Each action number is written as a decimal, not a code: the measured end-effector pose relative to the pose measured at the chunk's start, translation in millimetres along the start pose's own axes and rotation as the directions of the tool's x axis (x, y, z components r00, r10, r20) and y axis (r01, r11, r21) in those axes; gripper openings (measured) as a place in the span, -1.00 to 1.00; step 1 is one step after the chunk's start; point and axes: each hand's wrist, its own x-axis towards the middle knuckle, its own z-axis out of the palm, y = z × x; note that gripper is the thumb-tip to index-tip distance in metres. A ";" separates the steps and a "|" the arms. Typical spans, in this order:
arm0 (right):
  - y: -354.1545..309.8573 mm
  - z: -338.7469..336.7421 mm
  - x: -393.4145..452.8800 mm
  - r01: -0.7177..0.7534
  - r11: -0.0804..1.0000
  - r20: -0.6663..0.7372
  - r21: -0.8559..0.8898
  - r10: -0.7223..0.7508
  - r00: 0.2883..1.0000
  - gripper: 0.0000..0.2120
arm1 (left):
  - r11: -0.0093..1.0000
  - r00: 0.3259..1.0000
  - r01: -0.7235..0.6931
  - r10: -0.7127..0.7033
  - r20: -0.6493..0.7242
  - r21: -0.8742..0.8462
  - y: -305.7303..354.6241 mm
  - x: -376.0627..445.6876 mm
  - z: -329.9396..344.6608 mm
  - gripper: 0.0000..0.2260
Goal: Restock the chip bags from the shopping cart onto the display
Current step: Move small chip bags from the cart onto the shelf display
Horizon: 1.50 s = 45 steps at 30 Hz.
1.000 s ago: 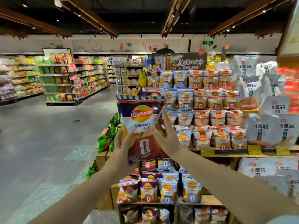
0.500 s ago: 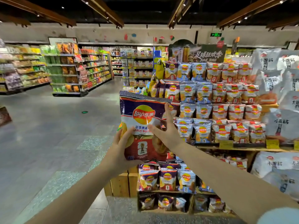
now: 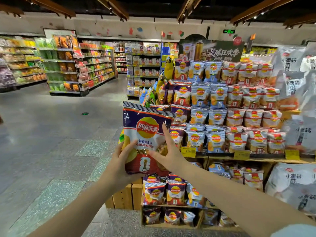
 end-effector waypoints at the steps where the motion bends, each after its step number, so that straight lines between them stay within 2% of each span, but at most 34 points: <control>1: 8.3 -1.8 7.9 -0.015 1.000 0.007 0.012 0.015 1.000 -0.13 | 1.000 1.000 0.008 -0.008 0.011 0.015 -4.2 7.9 3.7 -0.06; 7: 51.4 -33.6 75.5 -0.031 0.999 -0.021 -0.018 0.031 0.999 -0.14 | 0.994 0.994 0.105 -0.105 0.007 -0.038 -15.7 87.8 29.4 -0.09; 12: 84.3 -81.8 133.2 -0.022 1.000 -0.042 -0.003 0.022 0.999 -0.10 | 0.960 0.985 0.169 -0.169 0.018 -0.224 -26.5 175.5 52.4 -0.01; 20: 140.1 -135.2 207.8 -0.084 0.996 -0.101 0.008 0.084 0.991 -0.19 | 0.943 0.967 0.253 -0.244 0.068 -0.217 -38.6 276.0 104.9 0.02; 28: 211.8 -126.0 216.1 -0.237 0.970 -0.169 -0.054 0.225 0.960 -0.21 | 0.903 0.916 0.385 -0.349 0.199 -0.190 -76.4 287.9 166.4 0.03; 36: 259.5 -93.4 240.6 -0.412 0.908 -0.265 -0.075 0.380 0.886 -0.23 | 0.879 0.866 0.447 -0.379 0.326 -0.164 -135.1 316.1 192.2 0.00; 41: 281.5 -67.9 277.5 -0.489 0.868 -0.327 -0.085 0.439 0.837 -0.24 | 0.812 0.828 0.503 -0.352 0.437 -0.298 -181.2 356.9 189.1 0.01; 45: 291.5 -51.2 321.0 -0.539 0.835 -0.391 -0.110 0.462 0.796 -0.23 | 0.776 0.828 0.512 -0.333 0.451 -0.368 -221.8 406.3 183.2 -0.01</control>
